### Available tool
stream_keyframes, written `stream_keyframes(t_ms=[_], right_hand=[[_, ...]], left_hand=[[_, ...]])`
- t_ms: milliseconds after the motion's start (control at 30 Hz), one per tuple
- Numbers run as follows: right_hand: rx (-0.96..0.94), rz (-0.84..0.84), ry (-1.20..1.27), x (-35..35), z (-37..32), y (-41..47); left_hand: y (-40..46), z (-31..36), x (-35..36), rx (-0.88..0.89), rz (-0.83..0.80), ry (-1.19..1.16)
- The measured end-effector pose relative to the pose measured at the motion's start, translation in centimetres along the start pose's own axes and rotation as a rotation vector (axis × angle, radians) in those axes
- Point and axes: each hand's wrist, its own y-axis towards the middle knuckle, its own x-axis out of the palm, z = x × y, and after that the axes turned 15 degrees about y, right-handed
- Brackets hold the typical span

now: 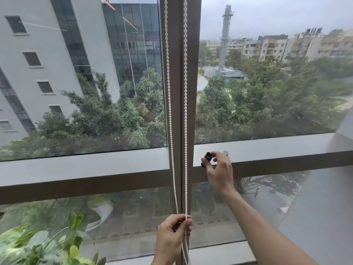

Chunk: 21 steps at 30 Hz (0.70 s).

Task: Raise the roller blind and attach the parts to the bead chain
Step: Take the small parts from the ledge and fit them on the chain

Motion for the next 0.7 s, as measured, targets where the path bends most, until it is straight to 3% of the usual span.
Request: stream_keyframes(t_ms=[200, 400, 700], right_hand=[[0.100, -0.189, 0.247, 0.2, 0.1, -6.7], [0.221, -0.430, 0.241, 0.4, 1.3, -11.3], [0.234, -0.482, 0.213, 0.9, 0.7, -14.8]], left_hand=[[0.0, -0.5, -0.4, 0.065, -0.015, 0.114], [-0.8, -0.5, -1.1, 0.157, -0.015, 0.204], [-1.5, -0.1, -1.9, 0.314, -0.033, 0.181]])
